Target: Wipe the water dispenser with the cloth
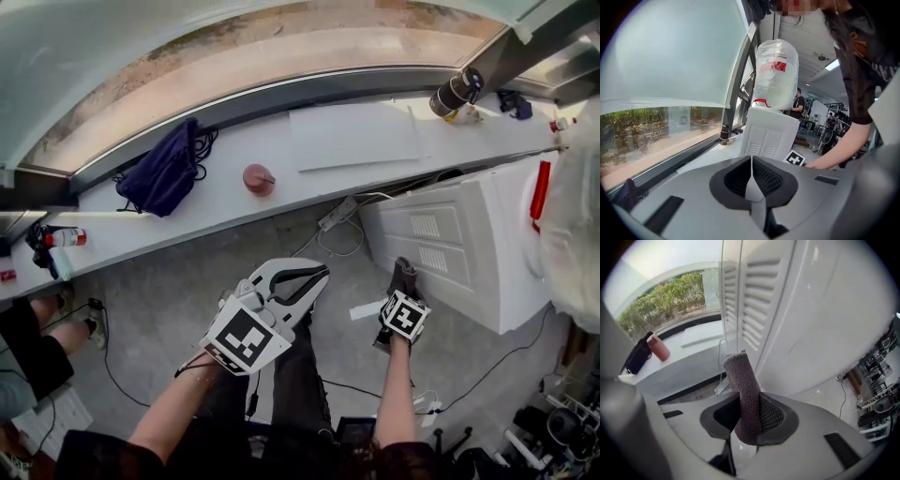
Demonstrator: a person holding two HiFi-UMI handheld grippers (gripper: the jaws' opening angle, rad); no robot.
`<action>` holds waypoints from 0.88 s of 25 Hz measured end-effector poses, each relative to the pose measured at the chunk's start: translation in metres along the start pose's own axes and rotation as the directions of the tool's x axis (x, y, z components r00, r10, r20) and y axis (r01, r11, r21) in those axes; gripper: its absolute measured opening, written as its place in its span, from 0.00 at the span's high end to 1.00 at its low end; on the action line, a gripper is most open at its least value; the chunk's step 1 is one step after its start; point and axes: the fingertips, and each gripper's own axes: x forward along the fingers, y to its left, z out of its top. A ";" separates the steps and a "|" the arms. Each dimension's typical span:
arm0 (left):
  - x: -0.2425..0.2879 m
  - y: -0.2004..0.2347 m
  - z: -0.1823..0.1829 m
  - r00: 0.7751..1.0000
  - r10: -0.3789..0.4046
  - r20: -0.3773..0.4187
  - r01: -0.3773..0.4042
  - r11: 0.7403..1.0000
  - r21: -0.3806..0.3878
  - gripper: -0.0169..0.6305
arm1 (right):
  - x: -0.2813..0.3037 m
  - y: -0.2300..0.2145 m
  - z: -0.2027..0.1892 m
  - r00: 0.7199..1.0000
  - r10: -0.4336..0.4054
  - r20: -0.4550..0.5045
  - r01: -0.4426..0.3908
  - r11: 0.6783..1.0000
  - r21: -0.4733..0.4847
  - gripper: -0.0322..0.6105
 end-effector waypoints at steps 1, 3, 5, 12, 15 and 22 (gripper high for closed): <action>-0.005 -0.001 0.005 1.000 -0.002 0.003 0.002 1.000 0.005 0.94 | -0.015 0.002 0.004 1.000 0.024 0.020 -0.024 1.000 0.007 0.79; -0.018 -0.005 0.015 1.000 -0.014 0.011 0.014 1.000 0.018 0.94 | -0.047 0.005 0.011 0.996 0.066 0.060 -0.068 0.997 0.032 0.79; -0.033 -0.007 0.023 0.999 -0.036 0.020 0.035 0.998 0.043 0.94 | -0.083 0.012 0.024 0.989 0.093 0.112 -0.101 0.993 0.069 0.79; -0.101 -0.026 0.039 0.996 -0.086 -0.018 0.088 0.989 0.115 0.94 | -0.224 0.039 0.044 0.954 0.152 0.257 -0.194 0.970 0.148 0.79; -0.132 -0.039 0.056 0.993 -0.114 0.003 0.113 0.987 0.116 0.94 | -0.285 0.048 0.043 0.933 0.173 0.315 -0.233 0.959 0.162 0.79; -0.198 -0.078 0.083 0.982 -0.186 0.027 0.179 0.968 0.174 0.94 | -0.403 0.049 0.027 0.891 0.145 0.430 -0.249 0.948 0.198 0.79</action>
